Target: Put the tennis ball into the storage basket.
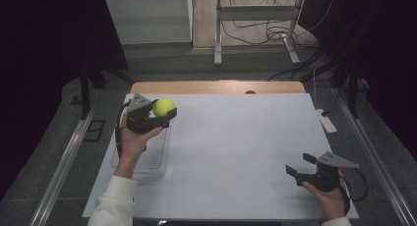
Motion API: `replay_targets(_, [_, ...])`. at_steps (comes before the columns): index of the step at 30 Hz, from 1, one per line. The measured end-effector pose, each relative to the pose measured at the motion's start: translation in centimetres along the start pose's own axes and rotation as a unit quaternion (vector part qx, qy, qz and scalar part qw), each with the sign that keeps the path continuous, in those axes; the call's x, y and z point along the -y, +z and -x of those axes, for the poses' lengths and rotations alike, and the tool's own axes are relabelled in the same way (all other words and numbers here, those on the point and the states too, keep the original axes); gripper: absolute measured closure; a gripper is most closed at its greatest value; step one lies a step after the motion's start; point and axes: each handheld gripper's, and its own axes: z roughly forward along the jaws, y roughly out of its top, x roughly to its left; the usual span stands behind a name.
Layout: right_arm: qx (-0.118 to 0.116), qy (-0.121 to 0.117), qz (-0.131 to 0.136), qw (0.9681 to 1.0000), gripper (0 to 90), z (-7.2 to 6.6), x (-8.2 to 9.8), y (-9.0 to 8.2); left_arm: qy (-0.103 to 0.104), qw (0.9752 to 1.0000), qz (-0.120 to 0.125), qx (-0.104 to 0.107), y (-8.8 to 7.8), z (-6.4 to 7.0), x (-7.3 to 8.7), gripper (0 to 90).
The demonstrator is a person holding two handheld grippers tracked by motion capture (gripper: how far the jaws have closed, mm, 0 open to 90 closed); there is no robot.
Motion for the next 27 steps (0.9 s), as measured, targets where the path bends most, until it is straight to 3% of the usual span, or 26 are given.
replay_targets(27, [0.000, 0.000, 0.001, 1.0000, 11.6, 0.0, 0.0, 0.0, -0.013, 0.9980, -0.038, -0.049, 0.9, -3.3, -0.3, 26.5])
